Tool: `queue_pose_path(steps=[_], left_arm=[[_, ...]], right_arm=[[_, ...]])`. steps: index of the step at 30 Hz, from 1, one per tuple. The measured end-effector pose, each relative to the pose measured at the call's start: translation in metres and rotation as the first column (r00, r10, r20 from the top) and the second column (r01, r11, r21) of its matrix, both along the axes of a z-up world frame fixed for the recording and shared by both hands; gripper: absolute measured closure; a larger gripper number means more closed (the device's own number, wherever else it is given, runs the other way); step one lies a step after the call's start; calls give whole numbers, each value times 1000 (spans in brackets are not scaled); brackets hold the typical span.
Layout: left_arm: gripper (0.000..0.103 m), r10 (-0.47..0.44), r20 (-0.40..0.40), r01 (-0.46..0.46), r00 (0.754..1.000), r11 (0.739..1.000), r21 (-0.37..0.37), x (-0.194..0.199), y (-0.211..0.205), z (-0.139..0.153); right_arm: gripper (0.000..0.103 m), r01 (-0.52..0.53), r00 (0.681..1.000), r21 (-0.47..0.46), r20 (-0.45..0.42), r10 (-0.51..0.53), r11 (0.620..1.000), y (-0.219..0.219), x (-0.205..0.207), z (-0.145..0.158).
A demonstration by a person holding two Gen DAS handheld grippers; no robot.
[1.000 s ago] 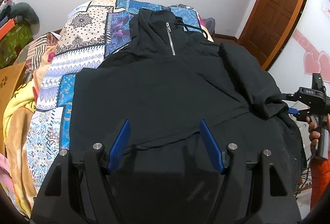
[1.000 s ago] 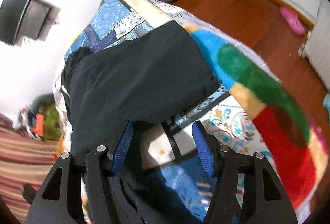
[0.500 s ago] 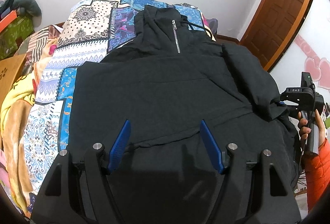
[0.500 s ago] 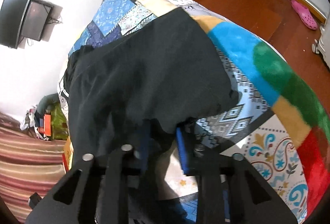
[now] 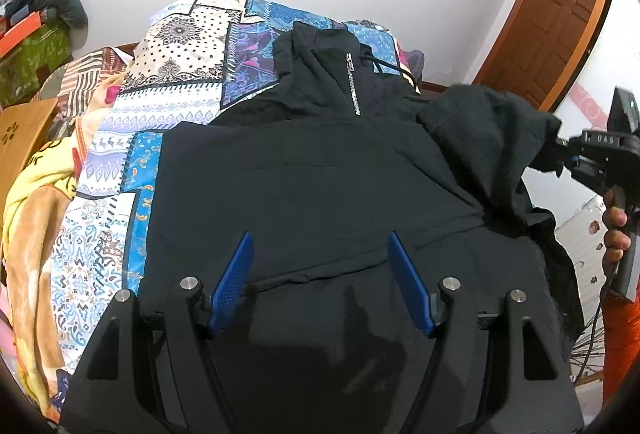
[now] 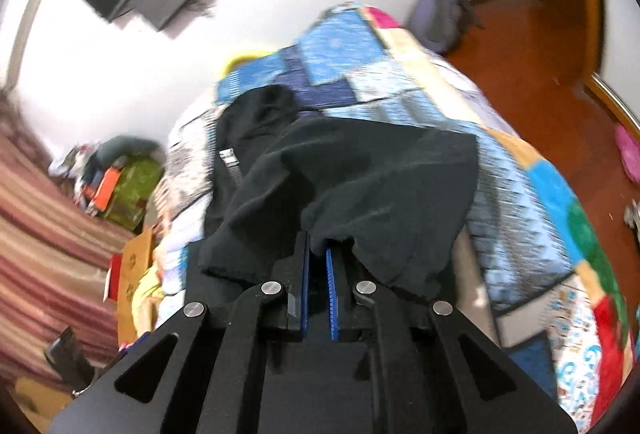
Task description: Fold large clothes
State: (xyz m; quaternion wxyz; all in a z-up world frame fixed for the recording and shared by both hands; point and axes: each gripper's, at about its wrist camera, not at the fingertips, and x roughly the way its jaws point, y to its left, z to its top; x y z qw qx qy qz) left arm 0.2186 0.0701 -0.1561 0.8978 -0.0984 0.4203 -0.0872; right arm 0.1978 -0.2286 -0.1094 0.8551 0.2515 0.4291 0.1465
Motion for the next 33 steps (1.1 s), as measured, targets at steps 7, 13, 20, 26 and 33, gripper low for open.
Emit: queue_pose_path(steps=[7,13,20,26,33], left_arm=[[35,29,17,-29,999,1000,-7,-10,19,6],[35,78,2,-78,997,997,-19,-17,43,2],[35,89,-36,-89,995,996,-24,-18,49,-8],[35,44,-40,-45,998,999,-7,-8,26,-8],[35,-65,-17,66,998,996,67,12,-25,-1]], right_arm=[[97,-200,980,-29,7,200,979,91,17,-4],[95,-357,934,-170,-48,354,918,169,11,-30],[84,-427,904,-297,-103,416,854,193,0,-35],[66,-402,914,-278,-72,398,872,170,-9,-15],[65,-244,965,-308,19,263,919,98,-21,12]])
